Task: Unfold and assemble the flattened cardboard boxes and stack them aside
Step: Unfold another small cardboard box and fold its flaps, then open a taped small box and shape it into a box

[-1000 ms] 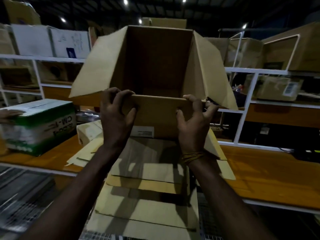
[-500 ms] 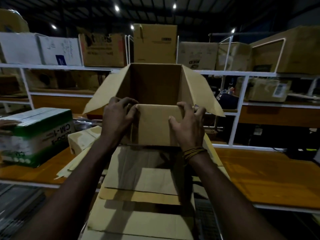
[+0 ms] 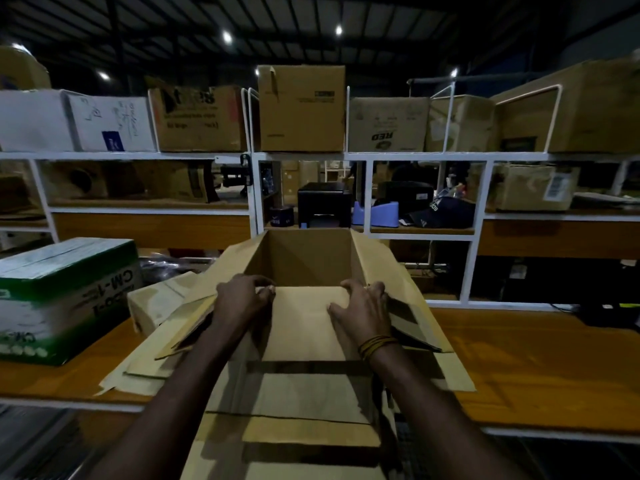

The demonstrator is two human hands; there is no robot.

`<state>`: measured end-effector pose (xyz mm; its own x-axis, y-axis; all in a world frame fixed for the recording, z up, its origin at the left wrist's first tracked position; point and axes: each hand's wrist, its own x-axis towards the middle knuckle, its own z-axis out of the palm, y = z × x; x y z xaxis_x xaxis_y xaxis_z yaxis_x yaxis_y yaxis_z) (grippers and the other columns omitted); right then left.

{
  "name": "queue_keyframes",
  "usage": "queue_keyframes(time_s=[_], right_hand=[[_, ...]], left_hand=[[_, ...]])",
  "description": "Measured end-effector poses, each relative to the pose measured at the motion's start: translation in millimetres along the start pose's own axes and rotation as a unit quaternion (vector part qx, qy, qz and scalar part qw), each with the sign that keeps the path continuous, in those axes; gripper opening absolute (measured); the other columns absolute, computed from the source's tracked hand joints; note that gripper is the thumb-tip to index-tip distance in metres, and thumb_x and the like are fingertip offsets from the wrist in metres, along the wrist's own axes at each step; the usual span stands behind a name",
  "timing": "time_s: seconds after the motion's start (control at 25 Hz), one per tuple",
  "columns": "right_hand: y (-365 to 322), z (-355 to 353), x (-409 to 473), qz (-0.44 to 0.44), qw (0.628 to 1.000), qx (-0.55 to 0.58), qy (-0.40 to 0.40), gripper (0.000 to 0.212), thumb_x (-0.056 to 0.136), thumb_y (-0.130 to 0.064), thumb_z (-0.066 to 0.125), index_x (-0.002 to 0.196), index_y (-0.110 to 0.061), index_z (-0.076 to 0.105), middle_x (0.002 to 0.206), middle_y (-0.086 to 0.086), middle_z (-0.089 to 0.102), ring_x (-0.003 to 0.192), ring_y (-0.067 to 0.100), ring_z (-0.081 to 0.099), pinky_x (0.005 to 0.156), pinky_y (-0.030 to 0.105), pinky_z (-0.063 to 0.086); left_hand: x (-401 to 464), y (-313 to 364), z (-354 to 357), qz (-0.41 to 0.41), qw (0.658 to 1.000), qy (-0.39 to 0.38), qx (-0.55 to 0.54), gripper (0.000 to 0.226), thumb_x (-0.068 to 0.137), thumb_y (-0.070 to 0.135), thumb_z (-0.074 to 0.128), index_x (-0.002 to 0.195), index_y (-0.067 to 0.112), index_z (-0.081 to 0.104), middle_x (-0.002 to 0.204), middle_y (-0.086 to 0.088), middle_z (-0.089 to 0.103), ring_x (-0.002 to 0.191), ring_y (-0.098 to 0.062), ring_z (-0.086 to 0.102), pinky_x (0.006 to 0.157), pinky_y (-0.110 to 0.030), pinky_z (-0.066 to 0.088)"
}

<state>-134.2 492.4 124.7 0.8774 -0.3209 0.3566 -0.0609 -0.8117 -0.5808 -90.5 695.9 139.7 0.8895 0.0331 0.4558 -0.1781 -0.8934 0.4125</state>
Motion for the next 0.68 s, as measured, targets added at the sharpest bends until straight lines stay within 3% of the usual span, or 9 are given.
queue_keyframes(time_s=[0.12, 0.28, 0.36, 0.56, 0.68], right_hand=[[16.0, 20.1, 1.8, -0.030, 0.998, -0.062, -0.010, 0.060, 0.087, -0.043, 0.066, 0.141, -0.032, 0.041, 0.133, 0.012, 0.030, 0.126, 0.033, 0.035, 0.105, 0.045, 0.042], [21.8, 21.8, 9.0, -0.037, 0.998, -0.049, -0.010, 0.062, 0.089, -0.043, 0.064, 0.144, -0.035, 0.036, 0.133, 0.009, 0.025, 0.126, 0.030, 0.037, 0.107, 0.049, 0.041], [30.8, 20.2, 6.7, -0.052, 0.998, -0.030, 0.000, 0.063, 0.089, -0.043, 0.065, 0.144, -0.038, 0.035, 0.131, 0.005, 0.026, 0.123, 0.027, 0.042, 0.104, 0.046, 0.046], [90.1, -5.9, 0.3, -0.072, 0.996, 0.025, 0.043, 0.057, 0.091, -0.042, 0.063, 0.142, -0.041, 0.037, 0.127, 0.000, 0.033, 0.113, 0.021, 0.052, 0.085, 0.034, 0.056], [140.7, -35.8, -3.5, -0.040, 0.997, 0.016, 0.065, 0.057, 0.091, -0.038, 0.064, 0.141, -0.041, 0.037, 0.129, 0.003, 0.034, 0.113, 0.025, 0.052, 0.082, 0.036, 0.055]], left_hand=[[-3.4, -2.7, 20.6, -0.046, 0.997, -0.014, 0.059, 0.029, 0.094, 0.044, 0.054, 0.122, 0.047, 0.061, 0.132, 0.002, 0.057, 0.117, -0.028, 0.053, 0.099, -0.047, 0.043], [-11.0, 20.0, 37.8, -0.053, 0.993, 0.010, 0.110, 0.042, 0.096, 0.047, 0.049, 0.138, 0.046, 0.047, 0.149, -0.001, 0.043, 0.143, -0.036, 0.021, 0.113, -0.060, 0.016], [-17.1, 36.7, 48.8, -0.018, 0.996, -0.003, 0.090, 0.047, 0.095, 0.048, 0.050, 0.142, 0.042, 0.043, 0.152, -0.004, 0.038, 0.147, -0.038, 0.013, 0.114, -0.062, 0.013], [-29.4, 97.4, 79.5, 0.098, 0.995, -0.017, -0.016, 0.048, 0.091, 0.043, 0.060, 0.137, 0.035, 0.051, 0.147, -0.009, 0.043, 0.144, -0.037, 0.022, 0.113, -0.060, 0.023], [-40.5, 144.3, 105.9, 0.172, 0.979, -0.003, -0.105, 0.046, 0.088, 0.029, 0.067, 0.133, 0.030, 0.057, 0.141, -0.013, 0.046, 0.136, -0.036, 0.035, 0.107, -0.056, 0.036]])
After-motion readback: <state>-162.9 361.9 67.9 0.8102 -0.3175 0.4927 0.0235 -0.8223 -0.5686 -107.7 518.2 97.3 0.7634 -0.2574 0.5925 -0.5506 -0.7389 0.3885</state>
